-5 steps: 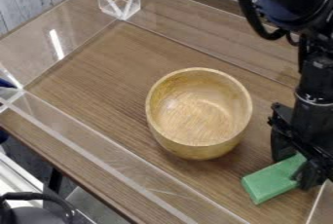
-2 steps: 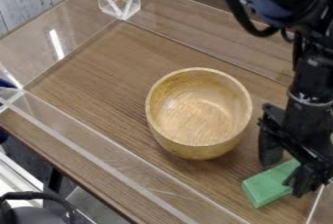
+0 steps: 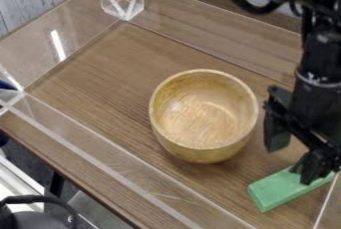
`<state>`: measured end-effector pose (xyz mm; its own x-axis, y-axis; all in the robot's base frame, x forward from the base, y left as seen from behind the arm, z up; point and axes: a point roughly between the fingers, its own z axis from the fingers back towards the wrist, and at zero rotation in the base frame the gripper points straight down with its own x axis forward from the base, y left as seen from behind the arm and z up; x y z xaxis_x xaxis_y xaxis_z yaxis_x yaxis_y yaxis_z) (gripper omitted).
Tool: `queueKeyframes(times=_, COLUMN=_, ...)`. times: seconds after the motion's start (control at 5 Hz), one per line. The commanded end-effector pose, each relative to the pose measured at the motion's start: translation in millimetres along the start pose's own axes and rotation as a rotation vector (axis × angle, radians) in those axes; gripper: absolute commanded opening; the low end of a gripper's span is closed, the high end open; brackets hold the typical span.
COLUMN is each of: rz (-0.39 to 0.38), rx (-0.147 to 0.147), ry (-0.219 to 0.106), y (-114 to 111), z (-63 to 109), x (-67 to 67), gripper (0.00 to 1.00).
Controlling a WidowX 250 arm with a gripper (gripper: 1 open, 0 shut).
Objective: Remove the green block from inside the brown bowl and put it on the table
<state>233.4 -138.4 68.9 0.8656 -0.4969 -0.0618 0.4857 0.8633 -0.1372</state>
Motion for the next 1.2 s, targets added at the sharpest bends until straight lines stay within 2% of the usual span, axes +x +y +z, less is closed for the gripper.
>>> queueKeyframes(times=0.0, rz=-0.013, rx=0.038, ry=-0.112, y=-3.5, z=38.9, x=8.5, gripper=1.0)
queueKeyframes(times=0.2, rz=-0.005, rx=0.079, ry=-0.154, y=-1.6, z=65.6, x=5.5, gripper=1.0)
queueKeyframes(times=0.4, rz=0.01, rx=0.096, ry=-0.18, y=1.3, z=78.4, x=4.6, gripper=1.0)
queueKeyframes(times=1.0, rz=-0.034, rx=0.073, ry=-0.161, y=-9.9, z=48.2, x=16.4, gripper=1.0)
